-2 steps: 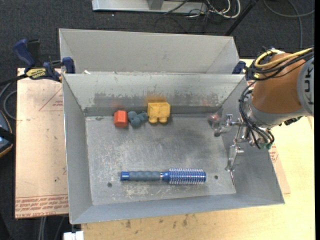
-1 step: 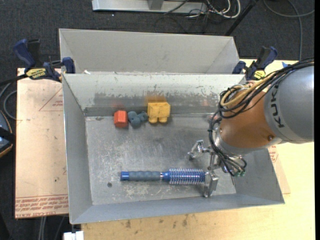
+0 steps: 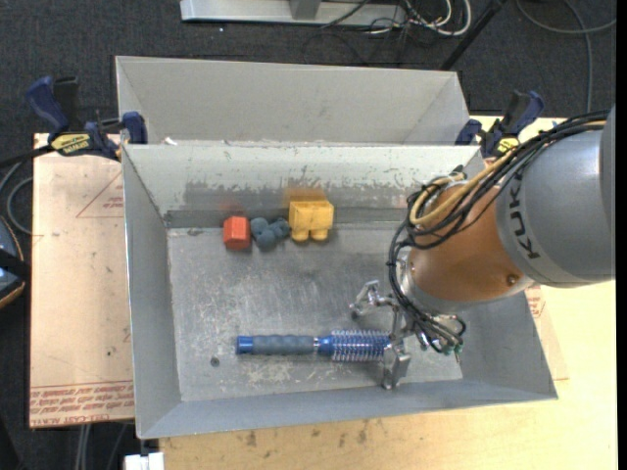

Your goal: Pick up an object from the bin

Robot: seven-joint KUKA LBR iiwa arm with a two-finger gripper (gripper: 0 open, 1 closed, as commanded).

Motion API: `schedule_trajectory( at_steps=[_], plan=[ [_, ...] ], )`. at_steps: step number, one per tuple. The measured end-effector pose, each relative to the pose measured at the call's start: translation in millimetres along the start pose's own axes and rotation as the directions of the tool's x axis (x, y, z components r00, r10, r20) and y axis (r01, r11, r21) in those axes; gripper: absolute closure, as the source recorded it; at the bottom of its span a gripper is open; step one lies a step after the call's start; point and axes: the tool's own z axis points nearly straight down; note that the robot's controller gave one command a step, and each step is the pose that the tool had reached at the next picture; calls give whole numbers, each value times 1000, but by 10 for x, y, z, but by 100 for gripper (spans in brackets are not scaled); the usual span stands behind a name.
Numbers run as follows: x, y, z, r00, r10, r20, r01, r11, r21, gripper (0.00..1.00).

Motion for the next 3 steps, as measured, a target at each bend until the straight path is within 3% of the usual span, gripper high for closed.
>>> schedule_trajectory(
  at_steps=[1, 2, 3],
  plan=[
    [27, 26, 26, 1000, 1, -10, -1, 1000, -7, 100],
    [2, 0, -1364, 998, -56, -17, 55, 998, -8, 100],
    [-110, 171, -860, 973, -228, -24, 228, 974, -17, 100]
  ],
)
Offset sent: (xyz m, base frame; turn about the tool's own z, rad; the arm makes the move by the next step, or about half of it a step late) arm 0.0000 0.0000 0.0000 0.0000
